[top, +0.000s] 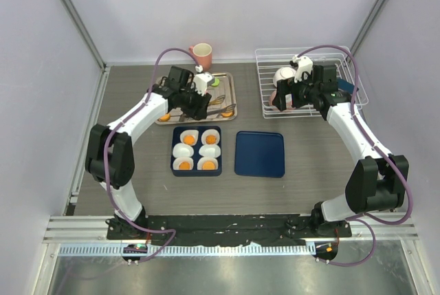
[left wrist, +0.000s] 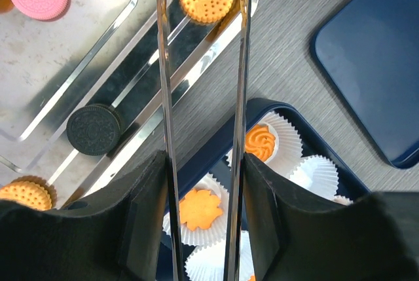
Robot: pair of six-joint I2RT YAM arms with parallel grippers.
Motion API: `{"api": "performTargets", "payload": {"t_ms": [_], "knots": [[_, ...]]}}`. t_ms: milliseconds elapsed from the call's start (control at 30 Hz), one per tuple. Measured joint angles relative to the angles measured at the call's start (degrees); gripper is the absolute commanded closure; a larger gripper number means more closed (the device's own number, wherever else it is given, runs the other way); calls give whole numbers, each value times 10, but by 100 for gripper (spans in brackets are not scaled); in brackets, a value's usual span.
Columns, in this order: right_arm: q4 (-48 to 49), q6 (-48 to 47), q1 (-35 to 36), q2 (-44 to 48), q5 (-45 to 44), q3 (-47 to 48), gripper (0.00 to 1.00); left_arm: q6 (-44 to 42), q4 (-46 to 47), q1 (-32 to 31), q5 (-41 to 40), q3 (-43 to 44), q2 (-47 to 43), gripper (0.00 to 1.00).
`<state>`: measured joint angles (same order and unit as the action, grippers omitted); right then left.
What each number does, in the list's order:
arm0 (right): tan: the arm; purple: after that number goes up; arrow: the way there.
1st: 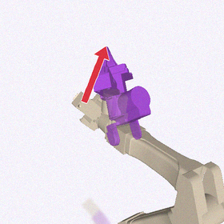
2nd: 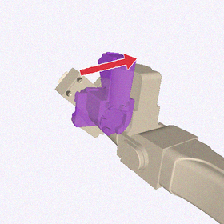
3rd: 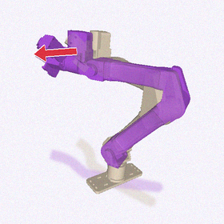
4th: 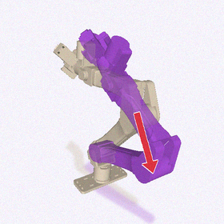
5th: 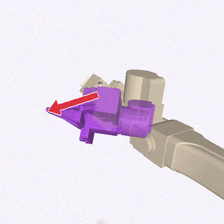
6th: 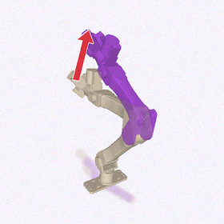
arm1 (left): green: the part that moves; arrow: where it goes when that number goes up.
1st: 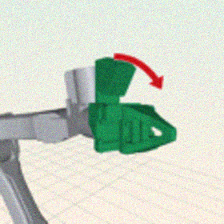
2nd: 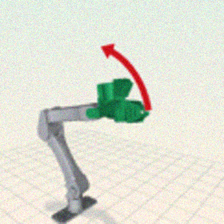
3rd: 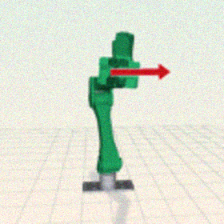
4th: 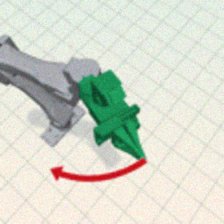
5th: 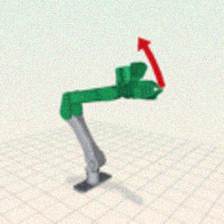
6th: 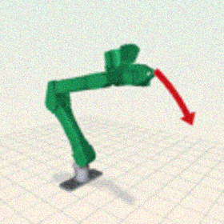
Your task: Pack the cookies
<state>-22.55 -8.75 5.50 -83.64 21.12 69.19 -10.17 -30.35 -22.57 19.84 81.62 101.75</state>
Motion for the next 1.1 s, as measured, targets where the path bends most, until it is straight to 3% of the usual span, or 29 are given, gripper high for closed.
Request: {"api": "performTargets", "payload": {"t_ms": [1100], "knots": [[0, -2, 0, 0, 0, 0, 0, -13, 1, -15, -35, -27, 0, 52]]}}
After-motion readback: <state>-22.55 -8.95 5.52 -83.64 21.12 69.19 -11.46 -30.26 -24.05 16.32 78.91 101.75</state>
